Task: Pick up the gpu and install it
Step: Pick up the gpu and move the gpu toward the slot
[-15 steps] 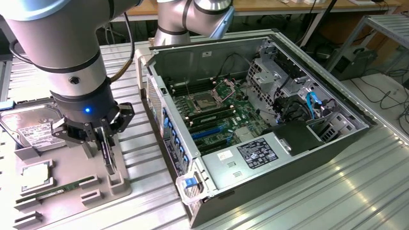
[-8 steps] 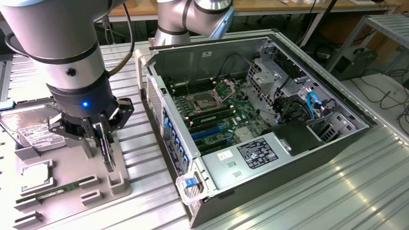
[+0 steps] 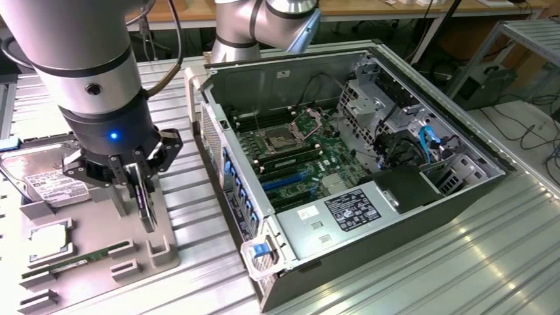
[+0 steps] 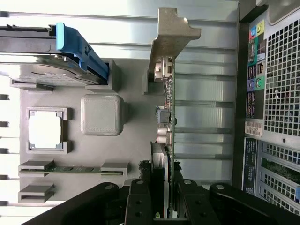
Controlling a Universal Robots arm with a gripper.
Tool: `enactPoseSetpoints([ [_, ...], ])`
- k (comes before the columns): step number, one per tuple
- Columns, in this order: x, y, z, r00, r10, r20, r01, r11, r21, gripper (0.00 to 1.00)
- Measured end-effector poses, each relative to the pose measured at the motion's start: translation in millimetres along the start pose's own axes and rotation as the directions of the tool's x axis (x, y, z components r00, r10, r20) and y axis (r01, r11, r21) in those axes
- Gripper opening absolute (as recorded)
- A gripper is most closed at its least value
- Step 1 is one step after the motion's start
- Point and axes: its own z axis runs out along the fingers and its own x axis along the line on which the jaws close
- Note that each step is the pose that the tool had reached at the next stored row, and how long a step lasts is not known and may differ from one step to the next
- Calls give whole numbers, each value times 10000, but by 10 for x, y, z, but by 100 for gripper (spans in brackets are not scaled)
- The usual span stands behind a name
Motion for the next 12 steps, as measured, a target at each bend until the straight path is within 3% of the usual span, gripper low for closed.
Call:
enactPoseSetpoints([
  [12,-3,5,-126,10000,0,0,0,10000,-1,27],
])
